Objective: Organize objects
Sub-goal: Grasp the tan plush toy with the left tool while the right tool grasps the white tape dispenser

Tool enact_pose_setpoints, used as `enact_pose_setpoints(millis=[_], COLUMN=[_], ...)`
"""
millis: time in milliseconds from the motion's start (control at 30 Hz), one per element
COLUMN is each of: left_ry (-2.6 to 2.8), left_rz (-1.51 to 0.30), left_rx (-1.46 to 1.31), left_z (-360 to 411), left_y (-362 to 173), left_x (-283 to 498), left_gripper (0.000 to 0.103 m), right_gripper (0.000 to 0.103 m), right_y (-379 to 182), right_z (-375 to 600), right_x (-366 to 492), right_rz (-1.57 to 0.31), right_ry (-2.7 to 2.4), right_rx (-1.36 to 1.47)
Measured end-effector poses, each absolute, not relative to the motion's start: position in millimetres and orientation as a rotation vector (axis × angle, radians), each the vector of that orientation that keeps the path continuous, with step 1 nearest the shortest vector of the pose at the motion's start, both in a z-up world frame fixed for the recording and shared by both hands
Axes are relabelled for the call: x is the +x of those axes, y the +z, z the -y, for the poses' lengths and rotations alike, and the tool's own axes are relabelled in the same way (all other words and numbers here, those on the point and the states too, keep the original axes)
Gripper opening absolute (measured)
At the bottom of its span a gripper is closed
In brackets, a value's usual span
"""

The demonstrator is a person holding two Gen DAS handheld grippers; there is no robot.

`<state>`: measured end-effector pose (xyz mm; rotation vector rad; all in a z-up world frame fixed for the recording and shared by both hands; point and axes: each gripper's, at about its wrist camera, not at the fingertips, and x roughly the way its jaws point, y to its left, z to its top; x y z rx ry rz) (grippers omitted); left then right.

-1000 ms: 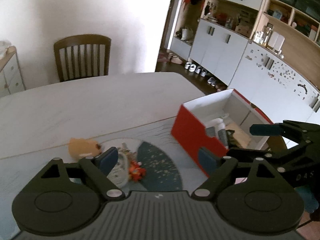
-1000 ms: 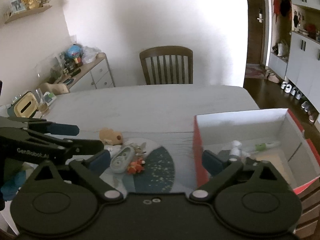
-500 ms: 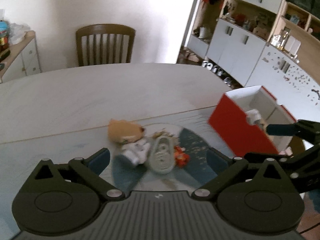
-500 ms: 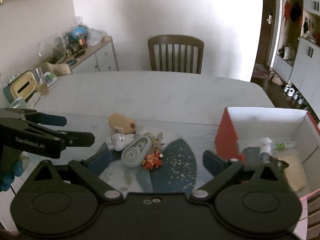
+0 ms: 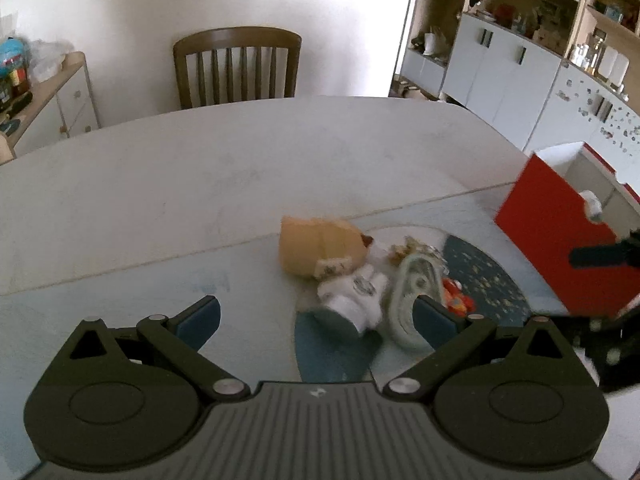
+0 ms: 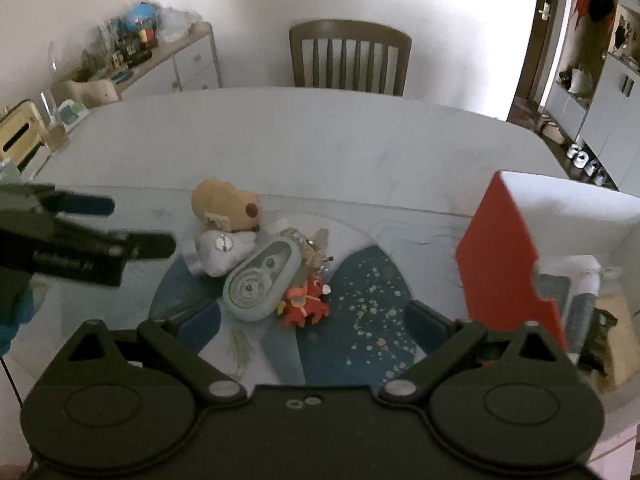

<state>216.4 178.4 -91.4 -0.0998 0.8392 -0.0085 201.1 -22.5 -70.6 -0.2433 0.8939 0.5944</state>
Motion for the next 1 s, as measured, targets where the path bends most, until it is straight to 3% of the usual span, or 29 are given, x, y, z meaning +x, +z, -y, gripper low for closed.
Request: enact_pose_setpoints(millis=[500,567,1000], left_ry=[0.001,0.002,0.004], left_rz=[-0.854,-0.862,-0.919], left_rx=[-0.088,-0.085,-0.096], left_z=[-169,-169,-175], left_y=[-112,-115,-138], left_x=[291,298,318], left_gripper=[0.103,0.103,0.103], right_gripper=[0.09,0.086,0.076], right_y=[-98,-102,-129], right_z=[-27,-32,-66], right_x=[212,214,208], right_rz=[-0.928,-0.931,-0.903], right_ry=[0.648,0.651,0.662], right_rx=[-0.287,-0.291,-0.445])
